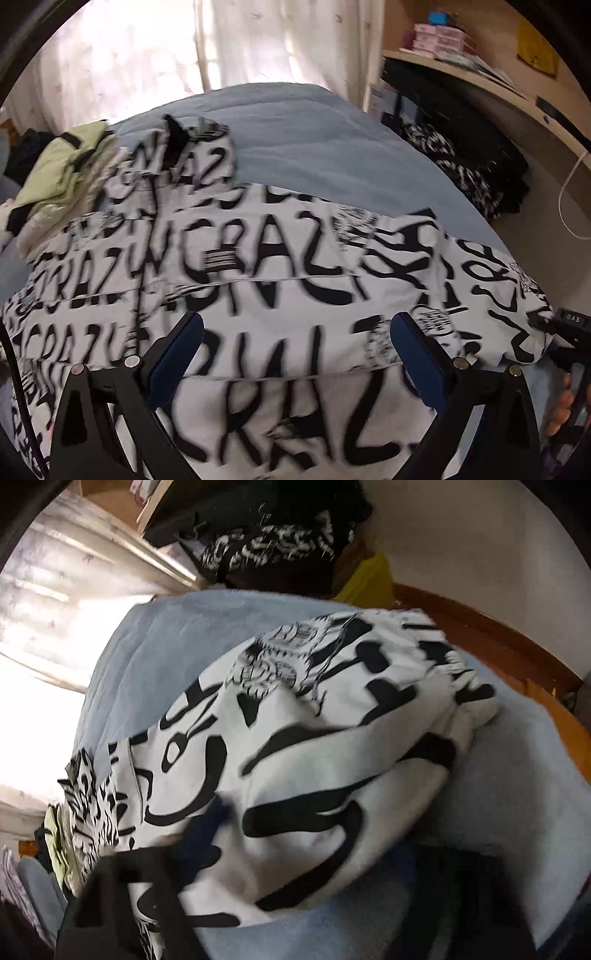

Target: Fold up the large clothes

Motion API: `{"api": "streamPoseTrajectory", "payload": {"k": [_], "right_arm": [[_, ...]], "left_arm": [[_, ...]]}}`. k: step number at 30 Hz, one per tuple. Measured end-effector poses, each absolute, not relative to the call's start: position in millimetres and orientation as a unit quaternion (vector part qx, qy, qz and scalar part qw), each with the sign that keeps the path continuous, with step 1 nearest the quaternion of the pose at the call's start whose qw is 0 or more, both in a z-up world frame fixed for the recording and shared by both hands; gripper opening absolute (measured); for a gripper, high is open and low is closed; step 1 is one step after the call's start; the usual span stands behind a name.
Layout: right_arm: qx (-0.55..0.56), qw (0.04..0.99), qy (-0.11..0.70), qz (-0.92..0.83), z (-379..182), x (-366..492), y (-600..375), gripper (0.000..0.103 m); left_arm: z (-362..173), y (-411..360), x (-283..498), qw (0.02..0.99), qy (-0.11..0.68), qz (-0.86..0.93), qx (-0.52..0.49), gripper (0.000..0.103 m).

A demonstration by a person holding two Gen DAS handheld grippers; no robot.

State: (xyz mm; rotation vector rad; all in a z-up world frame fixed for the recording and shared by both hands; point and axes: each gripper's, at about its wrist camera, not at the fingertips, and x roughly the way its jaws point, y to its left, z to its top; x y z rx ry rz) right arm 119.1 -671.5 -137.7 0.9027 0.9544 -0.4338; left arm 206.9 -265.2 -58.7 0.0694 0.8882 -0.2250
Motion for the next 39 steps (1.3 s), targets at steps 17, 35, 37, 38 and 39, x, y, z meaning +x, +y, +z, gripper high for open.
{"api": "streamPoseTrajectory", "payload": {"k": [17, 35, 37, 38, 39], "right_arm": [[0.132, 0.905, 0.398, 0.070, -7, 205, -375, 0.012], [0.212, 0.849, 0.473, 0.100, -93, 167, -342, 0.046], [0.226, 0.850, 0.468, 0.084, -97, 160, -352, 0.046], [0.238, 0.847, 0.469, 0.079, -99, 158, -357, 0.046], [0.249, 0.843, 0.470, 0.076, -102, 157, -360, 0.046]], "left_arm": [[-14, -114, 172, 0.934, 0.358, 0.010, -0.002, 0.100], [-84, -62, 187, 0.881, 0.451, -0.059, -0.127, 0.100], [-87, -75, 187, 0.880, 0.455, -0.077, -0.110, 0.100], [-89, -84, 187, 0.880, 0.457, -0.092, -0.093, 0.100], [-89, -91, 185, 0.879, 0.458, -0.104, -0.080, 0.100]]}}
